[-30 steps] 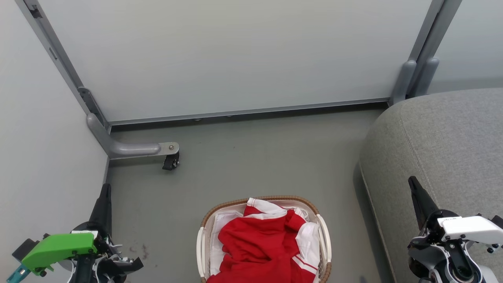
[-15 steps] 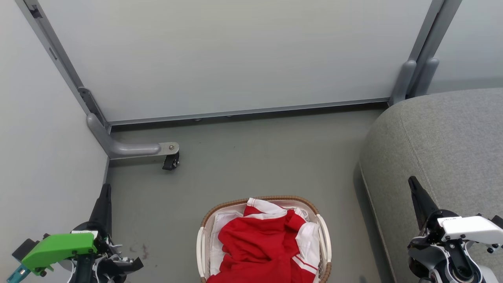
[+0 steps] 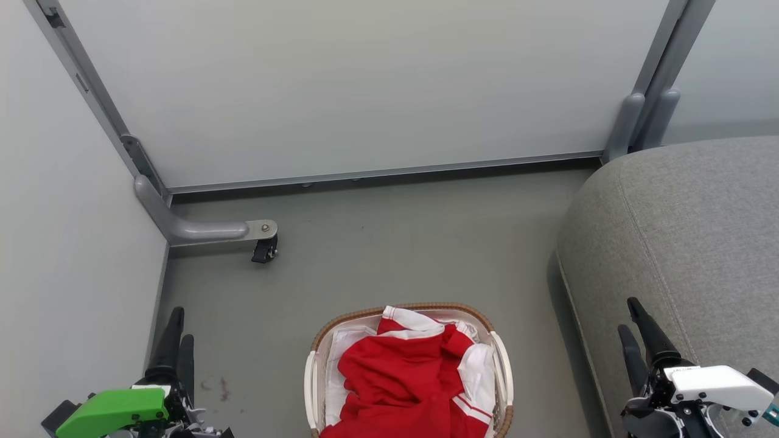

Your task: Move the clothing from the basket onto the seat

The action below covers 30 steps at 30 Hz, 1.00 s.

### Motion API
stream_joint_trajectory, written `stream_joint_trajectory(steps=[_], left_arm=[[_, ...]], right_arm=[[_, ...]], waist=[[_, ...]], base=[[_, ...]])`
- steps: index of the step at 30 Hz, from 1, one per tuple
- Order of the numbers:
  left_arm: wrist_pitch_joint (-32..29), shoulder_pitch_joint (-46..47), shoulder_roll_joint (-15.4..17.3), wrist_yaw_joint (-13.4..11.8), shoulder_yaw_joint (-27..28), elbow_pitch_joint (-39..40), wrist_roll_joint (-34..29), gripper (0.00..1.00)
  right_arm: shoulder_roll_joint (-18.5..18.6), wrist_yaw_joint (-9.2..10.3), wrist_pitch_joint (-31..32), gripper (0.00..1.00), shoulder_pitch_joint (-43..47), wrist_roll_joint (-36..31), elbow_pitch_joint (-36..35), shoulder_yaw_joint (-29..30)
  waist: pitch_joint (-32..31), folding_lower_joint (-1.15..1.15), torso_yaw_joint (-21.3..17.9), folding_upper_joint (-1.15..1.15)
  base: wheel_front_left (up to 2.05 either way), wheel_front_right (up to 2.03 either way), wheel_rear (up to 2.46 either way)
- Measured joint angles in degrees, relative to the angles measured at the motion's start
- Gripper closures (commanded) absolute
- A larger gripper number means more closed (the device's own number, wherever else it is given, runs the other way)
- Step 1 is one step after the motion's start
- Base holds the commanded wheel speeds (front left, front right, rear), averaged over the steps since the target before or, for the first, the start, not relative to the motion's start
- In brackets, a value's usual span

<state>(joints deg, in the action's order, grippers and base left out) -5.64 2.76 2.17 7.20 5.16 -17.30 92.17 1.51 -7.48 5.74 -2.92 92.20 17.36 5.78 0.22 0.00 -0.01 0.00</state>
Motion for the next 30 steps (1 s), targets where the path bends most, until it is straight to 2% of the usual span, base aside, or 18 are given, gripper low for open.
stream_joint_trajectory(steps=[6, 12, 30], left_arm=[[1.7, 0.0, 0.0, 0.0, -1.7, 0.7, -1.5, 0.00], [3.3, 0.0, 0.0, 0.0, -2.8, 1.8, -5.6, 0.00], [7.4, 0.0, 0.1, -0.1, -6.0, 6.6, -29.7, 0.00]], right_arm=[[0.0, 0.00, -1.7, 0.00, 0.0, -1.4, 0.0, -0.5], [0.1, 0.01, -3.3, 0.00, 0.0, -5.8, -0.5, 0.1], [0.3, 0.00, -7.4, 0.00, 0.0, -31.7, -6.6, 0.2]], waist=[[0.1, 0.00, 0.0, 0.00], [0.2, 0.00, 0.1, 0.00], [0.4, 0.00, 0.4, 0.00]], base=[[0.00, 0.00, 0.00], [0.00, 0.00, 0.00], [0.00, 0.00, 0.00]])
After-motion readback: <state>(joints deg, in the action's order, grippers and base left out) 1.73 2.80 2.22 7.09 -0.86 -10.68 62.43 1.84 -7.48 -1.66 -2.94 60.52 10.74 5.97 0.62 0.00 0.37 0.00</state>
